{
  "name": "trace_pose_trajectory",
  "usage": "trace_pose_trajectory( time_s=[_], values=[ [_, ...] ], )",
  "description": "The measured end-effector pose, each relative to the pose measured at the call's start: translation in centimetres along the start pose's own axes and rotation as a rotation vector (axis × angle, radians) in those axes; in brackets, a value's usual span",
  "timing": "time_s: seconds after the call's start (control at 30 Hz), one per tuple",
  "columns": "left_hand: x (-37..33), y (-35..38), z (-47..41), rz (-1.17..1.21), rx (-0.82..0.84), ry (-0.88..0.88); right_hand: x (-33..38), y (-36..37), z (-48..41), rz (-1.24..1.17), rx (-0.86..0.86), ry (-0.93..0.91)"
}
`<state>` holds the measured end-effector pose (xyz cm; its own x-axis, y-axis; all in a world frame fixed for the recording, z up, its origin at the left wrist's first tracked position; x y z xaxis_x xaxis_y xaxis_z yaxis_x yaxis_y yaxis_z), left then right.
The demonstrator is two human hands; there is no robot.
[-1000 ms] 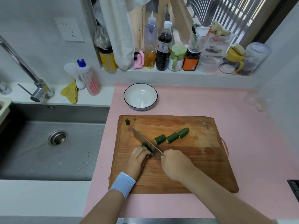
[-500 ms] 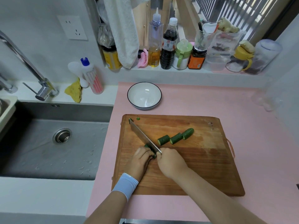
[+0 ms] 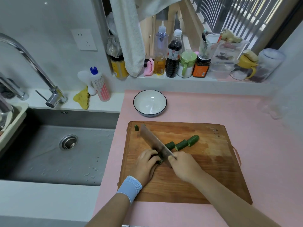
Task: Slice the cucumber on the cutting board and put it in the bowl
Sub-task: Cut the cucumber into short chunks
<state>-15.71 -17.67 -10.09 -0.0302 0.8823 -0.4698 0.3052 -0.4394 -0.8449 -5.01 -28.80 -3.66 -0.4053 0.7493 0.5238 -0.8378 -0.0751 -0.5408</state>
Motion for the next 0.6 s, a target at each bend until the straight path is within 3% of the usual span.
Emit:
trace_pose_trajectory(
  time_s=[0.3,0.5,0.6],
  values=[
    [0.9,-0.7,-2.0,-0.122,0.243,0.057,1.1,-3.5,1.1,-0.047,-0.175,-0.029],
    [5.2,-4.0,-2.7,0.112,0.103,-0.239,1.8,-3.9,0.5,-0.11,-0.214,-0.007],
    [6.9,-4.8,-4.9,0.097,0.168,-0.361,2.2,-4.3,0.4,-0.099,-0.246,0.005]
  ],
)
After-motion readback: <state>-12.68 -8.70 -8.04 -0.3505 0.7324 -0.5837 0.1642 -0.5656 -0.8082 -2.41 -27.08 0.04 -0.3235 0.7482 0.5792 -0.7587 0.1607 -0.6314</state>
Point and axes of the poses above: each hand's wrist, its own z-axis away from the middle knuckle, its own y-axis out of the palm, x = y × z, the point moved 6 cm from there along -z, towards the middle knuckle, and after that the axes turned 14 degrees about x, right-handed, at the moved point
